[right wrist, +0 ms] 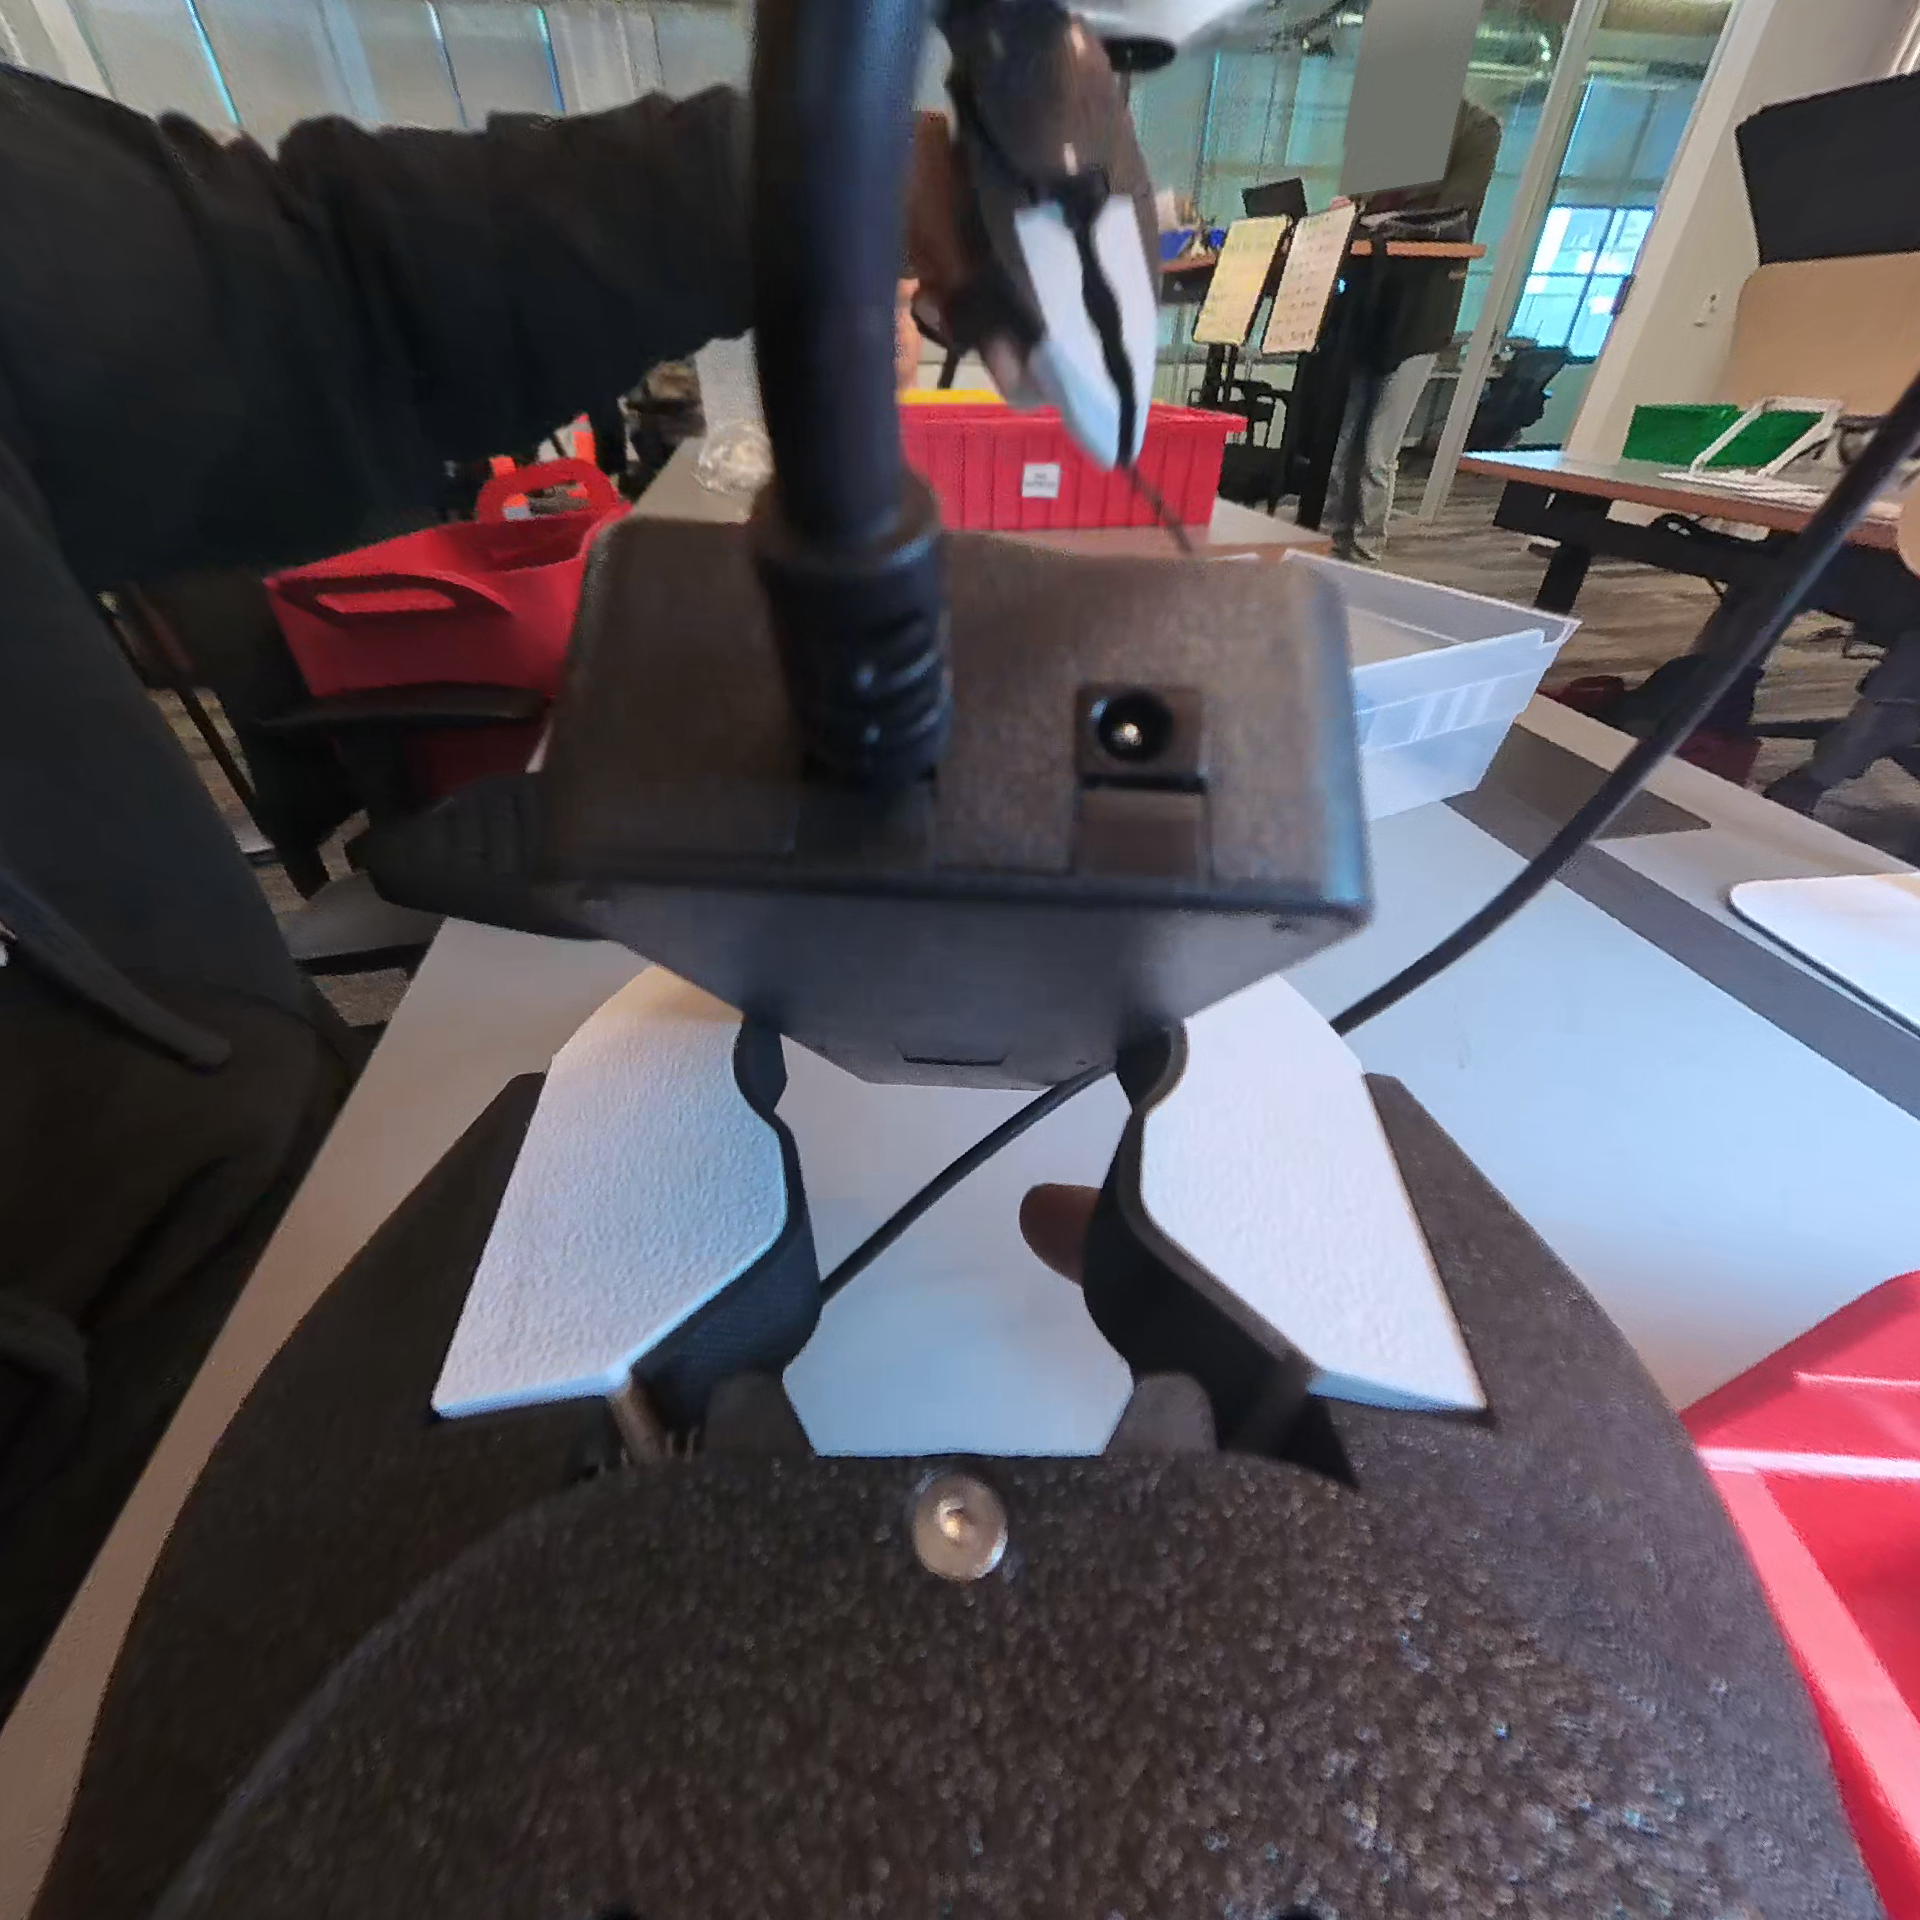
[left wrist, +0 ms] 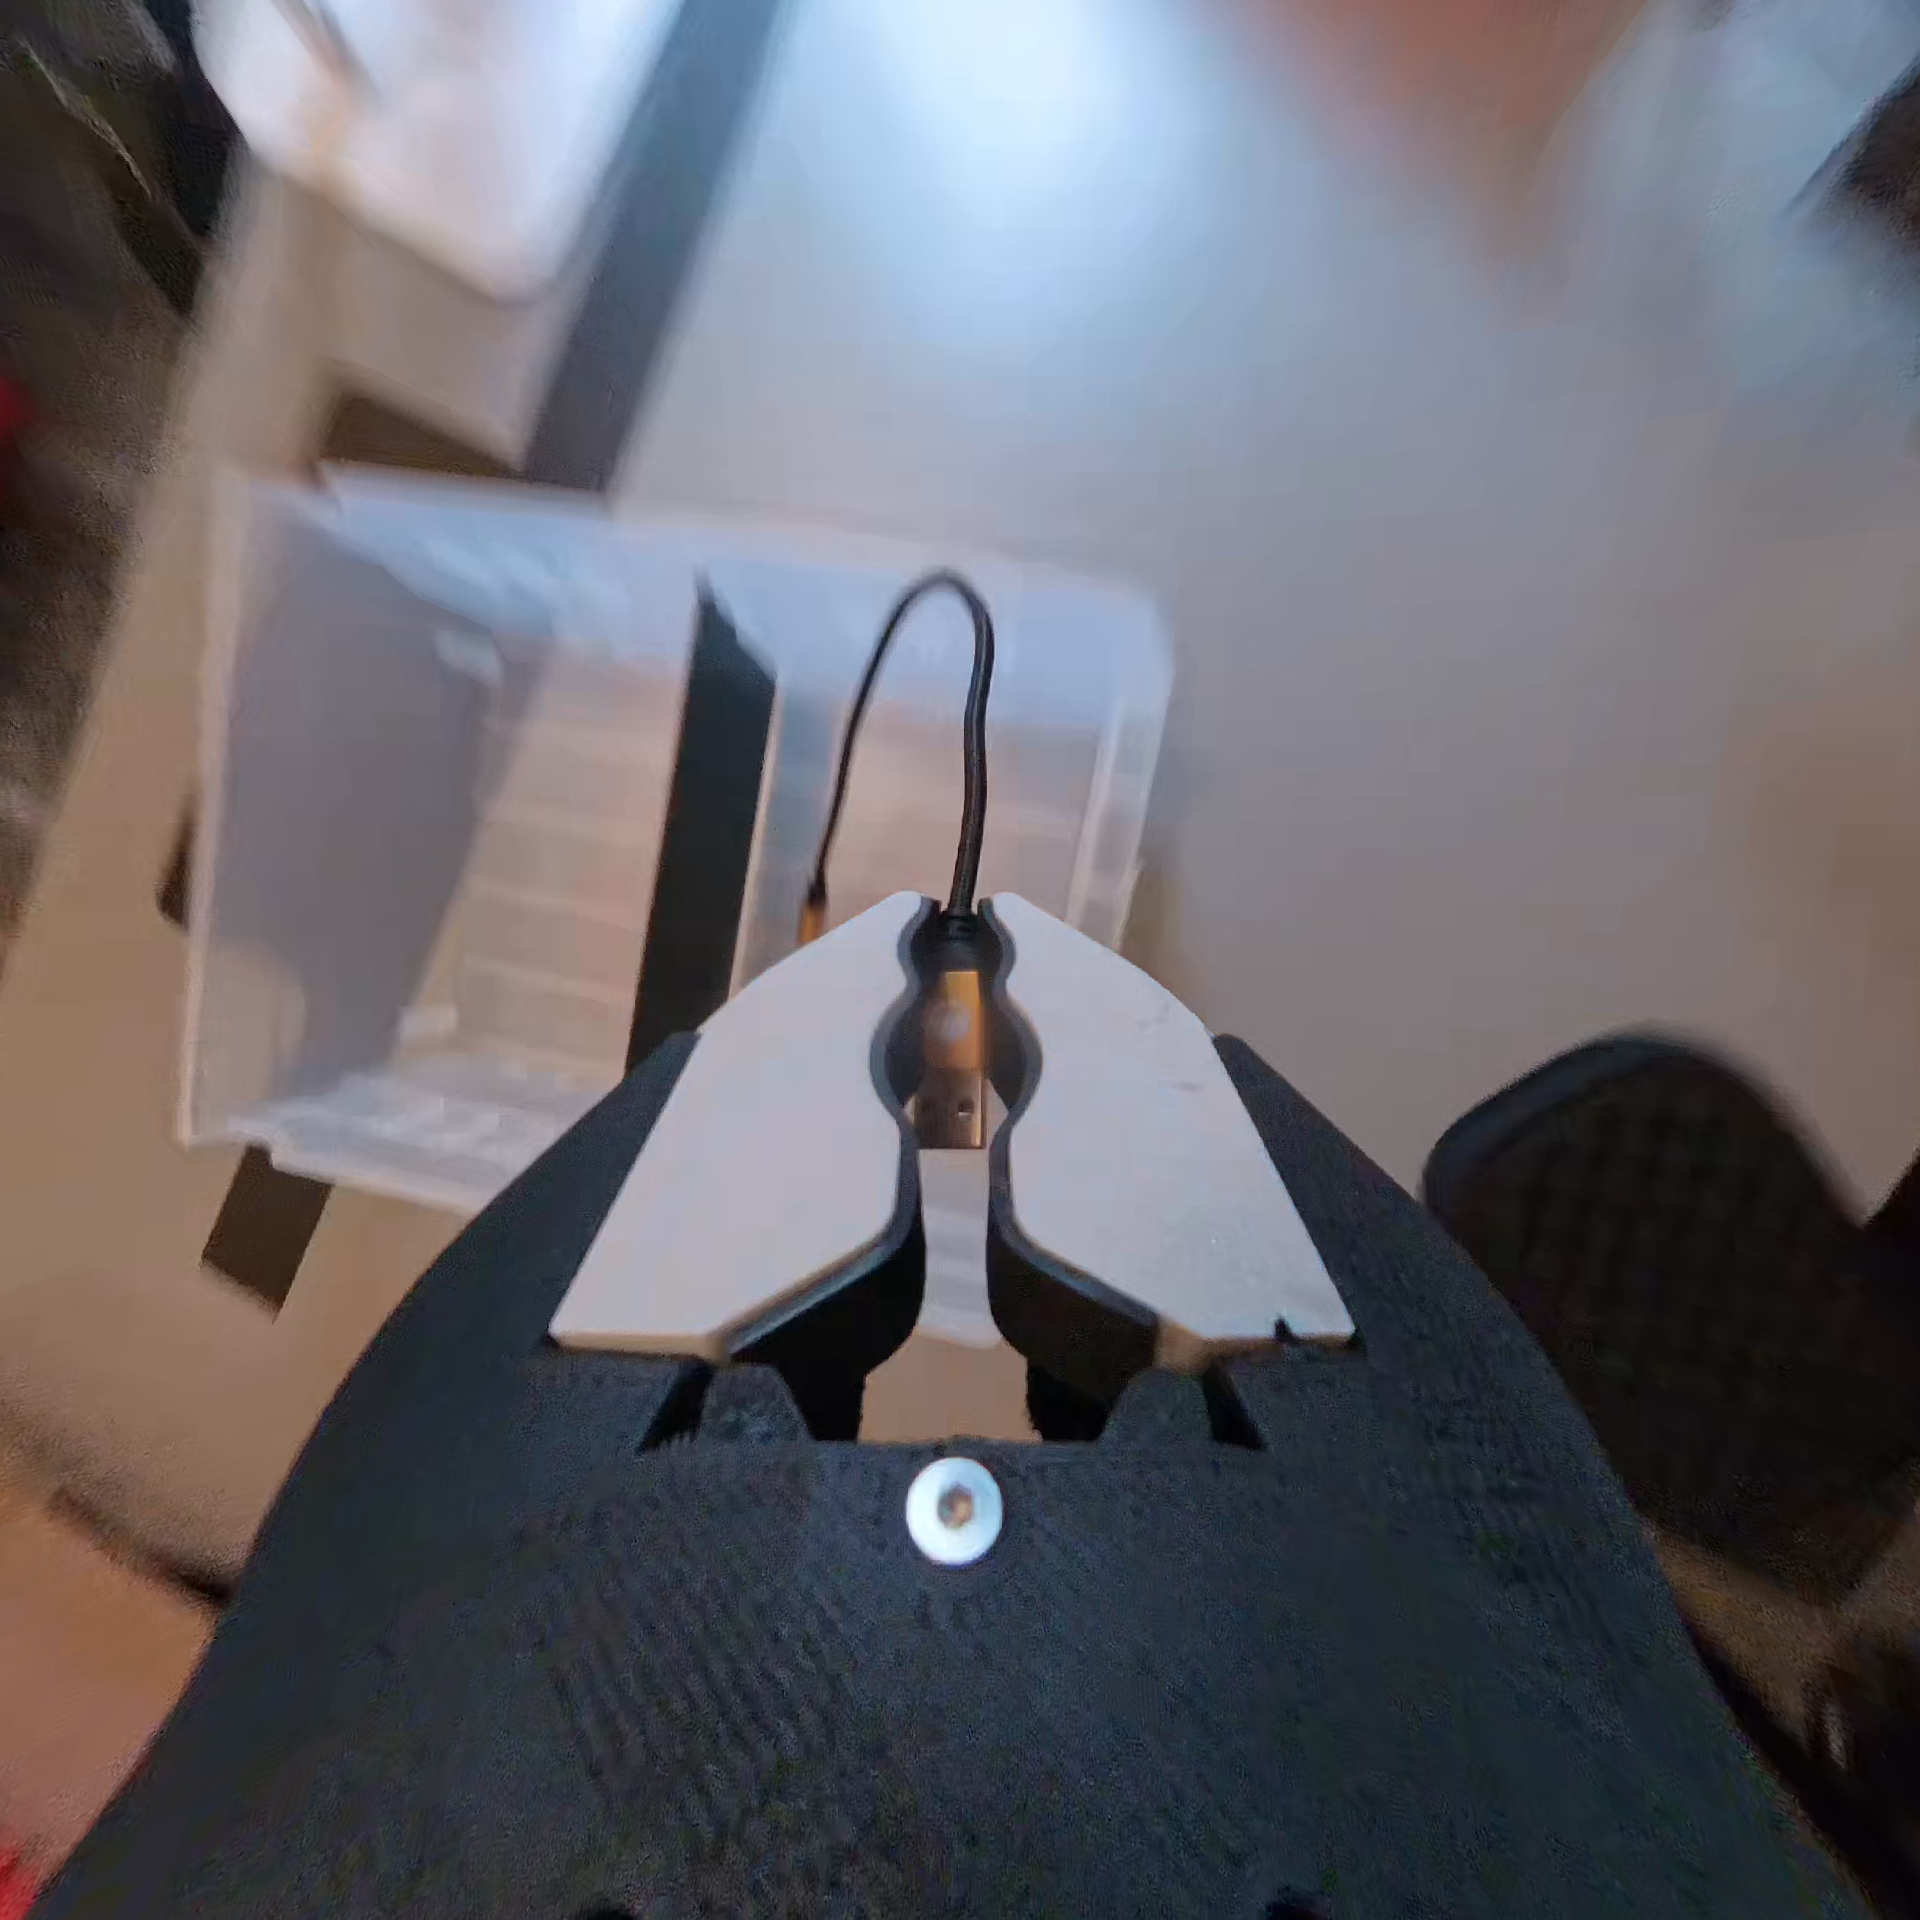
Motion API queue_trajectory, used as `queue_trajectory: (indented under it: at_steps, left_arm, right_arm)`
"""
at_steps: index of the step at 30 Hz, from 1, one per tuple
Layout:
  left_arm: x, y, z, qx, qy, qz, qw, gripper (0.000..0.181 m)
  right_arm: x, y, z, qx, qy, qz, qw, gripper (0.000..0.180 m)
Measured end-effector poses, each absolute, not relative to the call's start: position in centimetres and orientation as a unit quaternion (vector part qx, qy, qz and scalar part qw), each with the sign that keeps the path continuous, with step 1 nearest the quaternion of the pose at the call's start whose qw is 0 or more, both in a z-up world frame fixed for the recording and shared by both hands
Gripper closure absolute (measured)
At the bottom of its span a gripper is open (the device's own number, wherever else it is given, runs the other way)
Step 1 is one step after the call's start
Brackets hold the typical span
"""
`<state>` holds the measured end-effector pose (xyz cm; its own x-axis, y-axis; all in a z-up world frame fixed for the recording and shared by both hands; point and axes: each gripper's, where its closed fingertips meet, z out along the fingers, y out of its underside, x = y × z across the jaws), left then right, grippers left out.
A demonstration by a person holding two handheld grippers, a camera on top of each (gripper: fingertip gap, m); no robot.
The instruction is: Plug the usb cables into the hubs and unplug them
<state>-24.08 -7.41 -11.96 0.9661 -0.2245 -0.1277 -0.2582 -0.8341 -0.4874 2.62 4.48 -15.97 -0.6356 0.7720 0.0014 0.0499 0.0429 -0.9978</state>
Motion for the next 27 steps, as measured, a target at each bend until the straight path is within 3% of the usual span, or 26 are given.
queue_trajectory:
  at_steps: [3,7,12,16,23,27]
  left_arm:
    - [-19.8,-6.1,-5.8,-0.909,0.092,-0.036,0.406,0.174]
    - [-13.0,-4.8,-4.4,-0.834,0.044,-0.178,0.520,0.175]
    - [-7.2,-2.4,-10.8,-0.756,-0.075,-0.337,0.556,0.175]
    - [-6.1,-1.0,-15.7,-0.711,-0.156,-0.382,0.569,0.175]
    - [-6.7,-3.5,-16.5,-0.698,-0.215,-0.223,0.645,0.175]
    - [-0.8,-3.4,-17.7,-0.746,-0.131,-0.241,0.607,0.154]
  right_arm:
    - [3.0,4.4,-15.1,-0.306,-0.648,0.634,0.290,0.116]
    - [3.4,4.6,-14.4,-0.303,-0.639,0.643,0.294,0.116]
    - [3.9,4.7,-14.9,-0.300,-0.646,0.645,0.277,0.116]
    - [4.3,4.9,-15.5,-0.294,-0.652,0.651,0.254,0.116]
    - [6.2,3.7,-15.0,-0.242,-0.647,0.702,0.175,0.116]
    - [6.6,3.1,-15.2,-0.232,-0.651,0.708,0.148,0.116]
